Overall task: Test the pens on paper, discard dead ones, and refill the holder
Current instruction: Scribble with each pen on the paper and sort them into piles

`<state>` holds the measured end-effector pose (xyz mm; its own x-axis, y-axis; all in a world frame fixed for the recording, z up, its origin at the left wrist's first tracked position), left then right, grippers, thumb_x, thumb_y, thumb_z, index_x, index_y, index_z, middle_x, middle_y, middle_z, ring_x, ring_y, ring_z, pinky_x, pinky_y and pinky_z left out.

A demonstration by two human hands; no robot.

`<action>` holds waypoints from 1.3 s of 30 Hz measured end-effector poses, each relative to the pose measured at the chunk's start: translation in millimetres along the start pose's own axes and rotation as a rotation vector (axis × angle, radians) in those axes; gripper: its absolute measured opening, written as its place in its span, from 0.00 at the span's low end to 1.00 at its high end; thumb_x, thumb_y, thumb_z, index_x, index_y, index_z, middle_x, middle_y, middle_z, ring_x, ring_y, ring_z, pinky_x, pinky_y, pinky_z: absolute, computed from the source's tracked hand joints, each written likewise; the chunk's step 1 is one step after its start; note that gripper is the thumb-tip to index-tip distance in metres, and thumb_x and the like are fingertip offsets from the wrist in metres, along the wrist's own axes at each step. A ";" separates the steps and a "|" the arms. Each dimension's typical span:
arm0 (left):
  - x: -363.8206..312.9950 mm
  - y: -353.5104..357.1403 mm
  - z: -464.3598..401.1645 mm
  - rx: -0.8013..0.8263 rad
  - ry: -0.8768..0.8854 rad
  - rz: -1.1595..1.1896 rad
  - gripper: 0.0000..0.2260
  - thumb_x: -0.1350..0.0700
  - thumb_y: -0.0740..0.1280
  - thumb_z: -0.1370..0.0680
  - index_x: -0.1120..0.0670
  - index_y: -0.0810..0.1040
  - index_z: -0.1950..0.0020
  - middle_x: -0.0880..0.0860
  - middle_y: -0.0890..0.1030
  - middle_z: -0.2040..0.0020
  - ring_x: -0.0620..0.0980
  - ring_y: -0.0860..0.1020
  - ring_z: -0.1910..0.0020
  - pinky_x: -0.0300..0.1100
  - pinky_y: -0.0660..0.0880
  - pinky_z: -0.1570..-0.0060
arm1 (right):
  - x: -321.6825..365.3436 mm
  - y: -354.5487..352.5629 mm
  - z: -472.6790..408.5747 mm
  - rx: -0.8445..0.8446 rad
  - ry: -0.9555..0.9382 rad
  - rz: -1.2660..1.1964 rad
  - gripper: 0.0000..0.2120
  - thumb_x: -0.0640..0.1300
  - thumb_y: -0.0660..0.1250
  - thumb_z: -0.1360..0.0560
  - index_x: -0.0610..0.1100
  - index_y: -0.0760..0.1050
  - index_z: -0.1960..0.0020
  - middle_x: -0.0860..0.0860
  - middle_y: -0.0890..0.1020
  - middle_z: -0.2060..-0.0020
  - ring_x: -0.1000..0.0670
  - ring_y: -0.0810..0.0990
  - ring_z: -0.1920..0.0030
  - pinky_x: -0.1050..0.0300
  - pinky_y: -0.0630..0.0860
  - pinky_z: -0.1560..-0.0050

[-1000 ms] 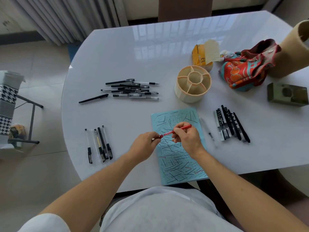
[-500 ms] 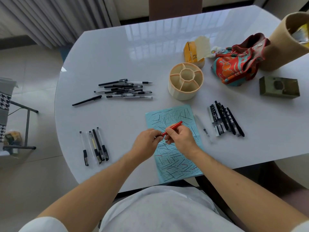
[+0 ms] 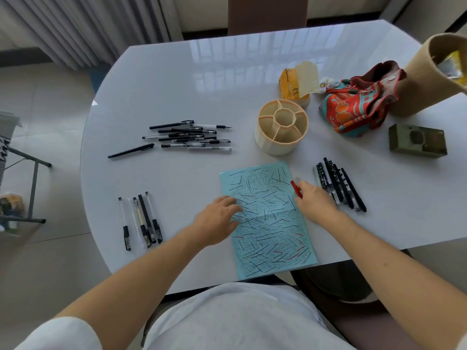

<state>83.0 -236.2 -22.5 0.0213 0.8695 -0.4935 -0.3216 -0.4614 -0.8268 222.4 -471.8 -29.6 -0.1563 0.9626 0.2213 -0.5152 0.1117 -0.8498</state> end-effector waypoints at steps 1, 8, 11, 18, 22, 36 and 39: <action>2.7 1.9 3.1 0.005 0.006 -0.010 0.18 0.50 0.66 0.20 0.51 0.77 0.31 0.53 0.73 0.27 0.55 0.66 0.25 0.50 0.65 0.26 | -2.1 0.3 -0.5 -0.031 -0.014 0.027 0.10 0.52 0.59 0.16 0.49 0.70 0.38 0.45 0.83 0.51 0.43 0.77 0.59 0.50 0.75 0.58; 18.0 -2.6 17.6 -0.021 0.018 -0.004 0.17 0.55 0.65 0.20 0.51 0.76 0.31 0.54 0.69 0.24 0.55 0.63 0.23 0.48 0.60 0.24 | 5.8 -13.8 -3.8 -0.208 0.074 0.092 0.12 0.41 0.61 0.18 0.45 0.75 0.35 0.45 0.75 0.42 0.40 0.80 0.54 0.54 0.69 0.60; 25.5 -10.8 24.2 -0.064 -0.006 0.021 0.17 0.57 0.65 0.20 0.51 0.76 0.30 0.55 0.69 0.24 0.56 0.63 0.23 0.50 0.62 0.25 | 67.3 -21.1 -9.7 -0.259 -0.083 -0.031 0.14 0.40 0.65 0.21 0.46 0.78 0.36 0.46 0.79 0.42 0.43 0.80 0.51 0.55 0.69 0.58; 61.3 -21.4 50.1 -0.052 -0.151 0.006 0.19 0.56 0.64 0.20 0.50 0.74 0.29 0.54 0.68 0.24 0.55 0.62 0.23 0.53 0.63 0.26 | 237.4 -13.8 -46.7 -0.169 -0.369 -0.151 0.18 0.38 0.62 0.21 0.44 0.77 0.33 0.45 0.78 0.35 0.41 0.78 0.38 0.50 0.76 0.41; 79.1 -23.2 66.0 -0.022 -0.168 0.034 0.18 0.56 0.65 0.20 0.50 0.75 0.29 0.54 0.67 0.23 0.54 0.61 0.22 0.49 0.60 0.26 | 276.5 6.5 -70.0 -0.119 -0.336 0.090 0.20 0.32 0.60 0.23 0.43 0.73 0.33 0.43 0.74 0.35 0.38 0.76 0.37 0.49 0.75 0.45; 93.8 -39.3 62.8 -0.046 -0.365 0.444 0.18 0.49 0.64 0.18 0.47 0.71 0.27 0.45 0.77 0.32 0.44 0.76 0.36 0.45 0.73 0.35 | 218.6 -0.1 -21.2 -0.096 -0.202 -0.771 0.03 0.41 0.68 0.28 0.46 0.78 0.55 0.49 0.82 0.60 0.48 0.83 0.62 0.58 0.80 0.61; 83.2 -37.1 56.8 -0.060 -0.392 0.631 0.17 0.47 0.65 0.19 0.42 0.71 0.30 0.40 0.79 0.40 0.38 0.81 0.48 0.42 0.77 0.46 | 198.1 28.8 8.5 0.163 -0.084 -1.141 0.04 0.33 0.67 0.24 0.40 0.78 0.55 0.43 0.83 0.62 0.43 0.85 0.63 0.50 0.84 0.57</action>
<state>43.0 -136.7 -17.6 -0.4929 0.4298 -0.7565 -0.1082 -0.8930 -0.4369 169.4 -279.9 -6.2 0.4177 0.3023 0.8568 -0.4942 0.8669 -0.0649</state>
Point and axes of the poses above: each hand's wrist, its own z-axis away from the middle knuckle, its own y-axis out of the palm, x = y × z, the point moved 7 cm from there along -z, towards the middle knuckle
